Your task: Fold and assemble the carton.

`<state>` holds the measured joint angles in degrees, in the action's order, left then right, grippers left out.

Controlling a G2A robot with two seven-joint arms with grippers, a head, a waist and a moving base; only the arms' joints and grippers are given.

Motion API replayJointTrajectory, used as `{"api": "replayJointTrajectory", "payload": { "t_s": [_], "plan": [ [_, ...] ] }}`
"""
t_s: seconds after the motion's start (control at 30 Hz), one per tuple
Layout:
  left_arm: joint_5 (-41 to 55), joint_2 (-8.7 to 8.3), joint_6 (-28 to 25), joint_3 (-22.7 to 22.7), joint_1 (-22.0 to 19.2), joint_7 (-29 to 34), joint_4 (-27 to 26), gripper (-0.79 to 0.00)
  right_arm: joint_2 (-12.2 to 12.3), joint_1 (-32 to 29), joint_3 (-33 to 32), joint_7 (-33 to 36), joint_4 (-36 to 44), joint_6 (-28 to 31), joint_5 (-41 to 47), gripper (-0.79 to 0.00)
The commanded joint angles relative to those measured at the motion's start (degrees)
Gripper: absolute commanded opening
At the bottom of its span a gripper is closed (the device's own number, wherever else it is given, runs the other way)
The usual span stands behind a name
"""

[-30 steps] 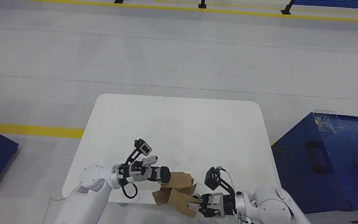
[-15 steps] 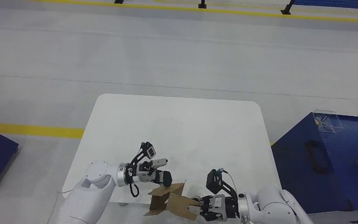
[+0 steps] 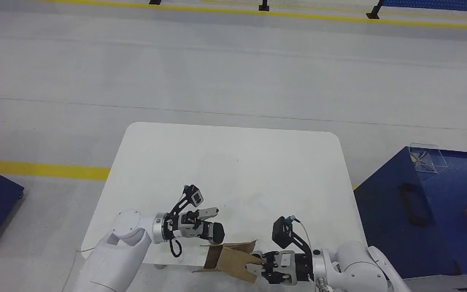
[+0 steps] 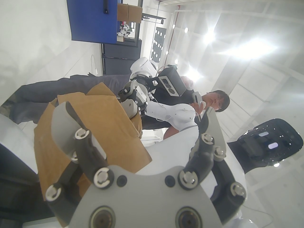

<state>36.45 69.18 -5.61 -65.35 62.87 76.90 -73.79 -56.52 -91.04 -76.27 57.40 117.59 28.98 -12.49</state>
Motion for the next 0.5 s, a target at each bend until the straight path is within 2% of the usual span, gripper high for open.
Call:
{"api": "replayJointTrajectory", "payload": {
  "t_s": [0.0, 0.27, 0.37, 0.47],
  "plan": [
    [0.0, 0.00, 0.0, 0.0, 0.0, 0.0, 0.0, 0.000, 0.0, 0.0, 0.0, 0.0, 0.0, 0.0, 0.0, -0.785],
    [0.0, 0.00, 0.0, 0.0, 0.0, 0.0, 0.0, 0.000, 0.0, 0.0, 0.0, -0.6, 0.1, -0.3, -0.1, -0.785],
    [-11.5, -0.79, -4.0, -0.7, -0.1, -4.0, -4.8, 0.000, 0.0, -0.2, 0.1, -2.9, 0.4, -2.3, -1.1, -0.785],
    [-21.0, -1.90, -6.5, -3.4, 2.2, -8.4, -11.8, 0.000, 0.0, -0.5, -0.5, -5.2, 0.3, -4.4, -0.9, -0.785]
  ]
}}
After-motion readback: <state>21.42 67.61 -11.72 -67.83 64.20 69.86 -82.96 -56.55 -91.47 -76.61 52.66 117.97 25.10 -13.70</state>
